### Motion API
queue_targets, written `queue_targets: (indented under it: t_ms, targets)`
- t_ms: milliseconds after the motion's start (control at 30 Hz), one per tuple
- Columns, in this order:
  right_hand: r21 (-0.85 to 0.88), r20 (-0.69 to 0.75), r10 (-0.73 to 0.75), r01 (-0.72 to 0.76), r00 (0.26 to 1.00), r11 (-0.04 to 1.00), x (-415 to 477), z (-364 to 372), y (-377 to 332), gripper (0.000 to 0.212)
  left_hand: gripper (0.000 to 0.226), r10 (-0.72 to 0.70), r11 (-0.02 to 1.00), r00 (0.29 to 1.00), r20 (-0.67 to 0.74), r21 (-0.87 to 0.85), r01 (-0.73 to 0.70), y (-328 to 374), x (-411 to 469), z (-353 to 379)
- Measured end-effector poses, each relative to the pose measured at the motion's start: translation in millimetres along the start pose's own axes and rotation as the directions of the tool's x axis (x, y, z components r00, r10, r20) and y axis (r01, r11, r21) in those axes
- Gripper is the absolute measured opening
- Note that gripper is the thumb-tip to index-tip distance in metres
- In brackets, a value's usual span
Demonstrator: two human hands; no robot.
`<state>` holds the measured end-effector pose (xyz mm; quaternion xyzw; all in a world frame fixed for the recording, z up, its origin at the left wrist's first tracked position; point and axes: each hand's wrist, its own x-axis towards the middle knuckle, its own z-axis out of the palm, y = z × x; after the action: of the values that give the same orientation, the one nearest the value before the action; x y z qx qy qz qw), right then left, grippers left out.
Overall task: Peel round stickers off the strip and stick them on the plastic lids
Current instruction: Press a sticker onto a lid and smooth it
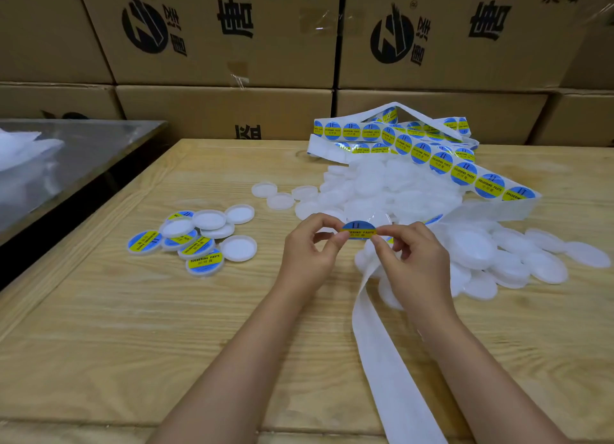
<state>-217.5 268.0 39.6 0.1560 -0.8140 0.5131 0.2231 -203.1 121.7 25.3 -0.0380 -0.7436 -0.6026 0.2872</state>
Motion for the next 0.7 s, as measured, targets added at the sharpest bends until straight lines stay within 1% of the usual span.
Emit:
queue_targets:
  t_ms: [100, 200, 233, 267, 300, 333, 367, 400, 433, 467, 533, 567, 633, 700]
  targets:
    - [0.068, 0.015, 0.057, -0.058, 0.998, 0.996, 2, -1, 3, 0.022, 0.025, -0.003, 1.0, 1.0, 0.009, -0.016, 0.003, -1, 1, 1]
    - [0.07, 0.024, 0.034, -0.035, 0.999, 0.997, -1, 2, 0, 0.028, 0.022, -0.018, 1.0, 0.999, 0.028, -0.021, 0.018, -2, 0, 4]
    - [0.06, 0.016, 0.015, -0.016, 1.0, 0.998, -2, 3, -1, 0.029, 0.03, -0.049, 0.998, 0.997, 0.056, -0.029, 0.051, -4, 0, 5]
    - [0.055, 0.002, 0.002, -0.002, 1.0, 0.998, -3, 4, -1, 0.03, 0.044, -0.088, 0.995, 0.992, 0.087, -0.028, 0.091, -6, 0, 5]
    - [0.059, -0.018, -0.002, 0.003, 1.0, 0.998, -3, 5, -1, 0.028, 0.056, -0.125, 0.992, 0.986, 0.115, 0.014, 0.124, -9, 1, 4]
    - [0.067, -0.042, -0.001, 0.004, 0.999, 0.998, -3, 5, 0, 0.025, 0.062, -0.15, 0.984, 0.98, 0.134, 0.117, 0.135, -13, 3, 2]
    - [0.075, -0.067, 0.002, 0.003, 0.998, 0.997, -2, 5, 0, 0.022, 0.063, -0.154, 0.952, 0.975, 0.158, 0.289, 0.104, -19, 6, -1]
    - [0.084, -0.091, 0.005, 0.003, 0.996, 0.996, -1, 4, 1, 0.021, 0.06, -0.15, 0.877, 0.971, 0.185, 0.478, 0.045, -26, 9, -3]
    - [0.094, -0.107, 0.009, 0.002, 0.994, 0.996, -1, 4, 1, 0.02, 0.058, -0.155, 0.784, 0.965, 0.213, 0.62, -0.011, -31, 11, -5]
    - [0.107, -0.117, 0.015, -0.002, 0.993, 0.994, 0, 4, 2, 0.019, 0.056, -0.177, 0.716, 0.957, 0.231, 0.697, -0.036, -34, 12, -5]
    - [0.131, -0.118, 0.034, -0.018, 0.992, 0.991, 1, 5, 3, 0.017, 0.053, -0.197, 0.656, 0.951, 0.238, 0.753, -0.053, -37, 11, -2]
    - [0.141, -0.117, 0.041, -0.024, 0.992, 0.99, 1, 5, 4, 0.015, 0.051, -0.164, 0.632, 0.956, 0.242, 0.77, -0.087, -38, 10, -2]
    - [0.149, -0.117, 0.049, -0.031, 0.992, 0.988, 1, 5, 5, 0.015, 0.044, -0.044, 0.61, 0.972, 0.23, 0.777, -0.156, -39, 8, -3]
    - [0.149, -0.118, 0.045, -0.027, 0.992, 0.988, 1, 5, 6, 0.016, 0.034, 0.051, 0.624, 0.983, 0.174, 0.763, -0.167, -38, 8, -5]
